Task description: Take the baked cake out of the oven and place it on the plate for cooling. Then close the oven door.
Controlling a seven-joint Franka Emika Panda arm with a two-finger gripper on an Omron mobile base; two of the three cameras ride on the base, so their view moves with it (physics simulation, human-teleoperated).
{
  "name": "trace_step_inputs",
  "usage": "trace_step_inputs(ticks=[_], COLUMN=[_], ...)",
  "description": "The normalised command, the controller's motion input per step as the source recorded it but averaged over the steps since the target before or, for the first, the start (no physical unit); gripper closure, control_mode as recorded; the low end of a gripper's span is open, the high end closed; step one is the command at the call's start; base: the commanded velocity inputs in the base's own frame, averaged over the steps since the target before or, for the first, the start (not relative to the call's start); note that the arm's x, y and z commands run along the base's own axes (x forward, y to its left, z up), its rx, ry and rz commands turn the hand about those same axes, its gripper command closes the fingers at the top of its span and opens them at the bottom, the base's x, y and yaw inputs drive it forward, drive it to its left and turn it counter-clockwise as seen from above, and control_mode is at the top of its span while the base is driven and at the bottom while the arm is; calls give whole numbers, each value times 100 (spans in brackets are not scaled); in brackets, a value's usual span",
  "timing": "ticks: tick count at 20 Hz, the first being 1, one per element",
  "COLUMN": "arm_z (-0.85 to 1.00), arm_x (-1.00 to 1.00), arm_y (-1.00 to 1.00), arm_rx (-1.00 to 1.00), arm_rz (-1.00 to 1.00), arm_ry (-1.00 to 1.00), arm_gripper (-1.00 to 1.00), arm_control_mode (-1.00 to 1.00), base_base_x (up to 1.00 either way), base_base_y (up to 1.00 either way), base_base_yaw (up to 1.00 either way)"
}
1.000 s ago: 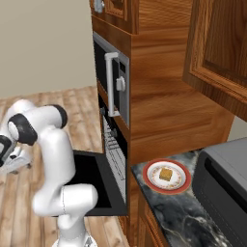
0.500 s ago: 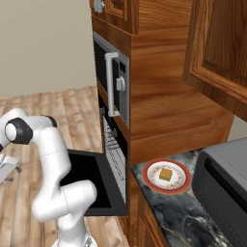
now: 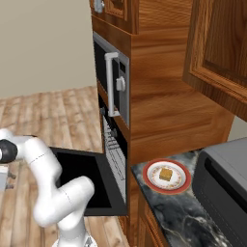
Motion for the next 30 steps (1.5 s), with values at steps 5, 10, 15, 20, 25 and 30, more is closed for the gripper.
trace_step_inputs(ticks=[5,10,15,20,25,30], arm_z=[-40,-33,-46,-55,-50,-45], arm_x=[2,31,44,23,25,26], arm_y=[0,0,0,0,0,0], arm_rx=[-23,-19,-20,-18,-4,-1], arm_rz=[-7,-11,-11,-7,0,0], arm_ry=[-3,0,0,0,0,0], arm_gripper=[-100,-100,-100,-100,-100,-100], arm_control_mode=[-100,-100,-100,-100,-100,-100], base_base_x=[0,0,0,0,0,0], base_base_y=[0,0,0,0,0,0], base_base_yaw=[0,0,0,0,0,0])
